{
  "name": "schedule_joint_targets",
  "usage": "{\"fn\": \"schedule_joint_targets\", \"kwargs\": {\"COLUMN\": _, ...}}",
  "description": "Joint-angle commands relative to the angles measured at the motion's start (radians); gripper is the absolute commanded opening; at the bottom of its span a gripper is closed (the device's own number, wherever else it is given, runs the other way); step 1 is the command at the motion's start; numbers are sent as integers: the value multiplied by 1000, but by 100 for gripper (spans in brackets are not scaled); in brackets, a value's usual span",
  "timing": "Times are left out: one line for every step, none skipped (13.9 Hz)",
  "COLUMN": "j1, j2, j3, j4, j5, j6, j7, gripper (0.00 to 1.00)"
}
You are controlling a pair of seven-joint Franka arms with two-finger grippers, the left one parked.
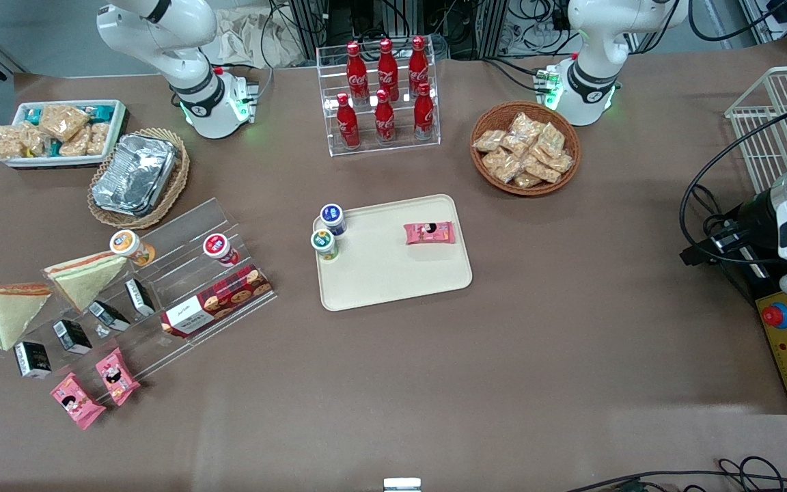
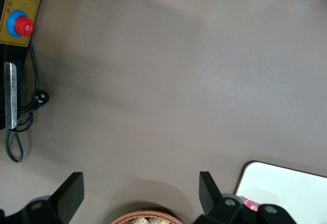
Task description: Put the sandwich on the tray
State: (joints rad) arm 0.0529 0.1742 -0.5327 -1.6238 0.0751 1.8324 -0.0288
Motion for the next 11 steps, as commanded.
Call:
{"fn": "schedule_joint_targets", "kwargs": {"j1": -53, "j2": 83, "j3": -9, "j4": 48, "j5": 38, "j6": 10, "j7": -98, "gripper": 100}}
{"fn": "schedule_joint_targets", "kwargs": {"j1": -54, "j2": 96, "j3": -9, "j4": 47, "j5": 40, "j6": 42, "j7": -98, "gripper": 100}}
{"fn": "schedule_joint_targets", "kwargs": {"j1": -53, "j2": 103, "j3": -7, "j4": 38, "j5": 46, "j6": 82, "j7": -92, "gripper": 100}}
{"fn": "schedule_joint_targets", "kwargs": {"j1": -54, "j2": 117, "j3": -7, "j4": 35, "j5": 48, "j6": 103, "j7": -92, "gripper": 100}}
{"fn": "schedule_joint_targets", "kwargs": {"j1": -54, "j2": 129, "j3": -7, "j4": 32, "j5": 64, "j6": 114, "j7": -88, "gripper": 100}}
{"fn": "schedule_joint_targets", "kwargs": {"j1": -54, "j2": 140, "j3": -7, "j4": 21, "j5": 104, "j6": 126, "j7": -88, "gripper": 100}}
{"fn": "schedule_joint_targets", "kwargs": {"j1": -54, "j2": 154, "j3": -7, "j4": 16, "j5": 121, "j6": 157, "j7": -88, "gripper": 100}}
{"fn": "schedule_joint_targets", "kwargs": {"j1": -54, "j2": 166, "j3": -6, "j4": 9, "j5": 123, "j6": 186, "j7": -88, "gripper": 100}}
{"fn": "schedule_joint_targets", "kwargs": {"j1": -53, "j2": 174, "j3": -6, "j4": 1, "j5": 124, "j6": 217, "j7": -88, "gripper": 100}}
{"fn": "schedule_joint_targets", "kwargs": {"j1": -53, "j2": 182, "j3": -4, "j4": -11, "j5": 126, "j6": 243, "j7": -89, "gripper": 100}}
{"fn": "schedule_joint_targets", "kwargs": {"j1": -51, "j2": 186, "j3": -4, "j4": -31, "j5": 135, "j6": 278, "j7": -89, "gripper": 100}}
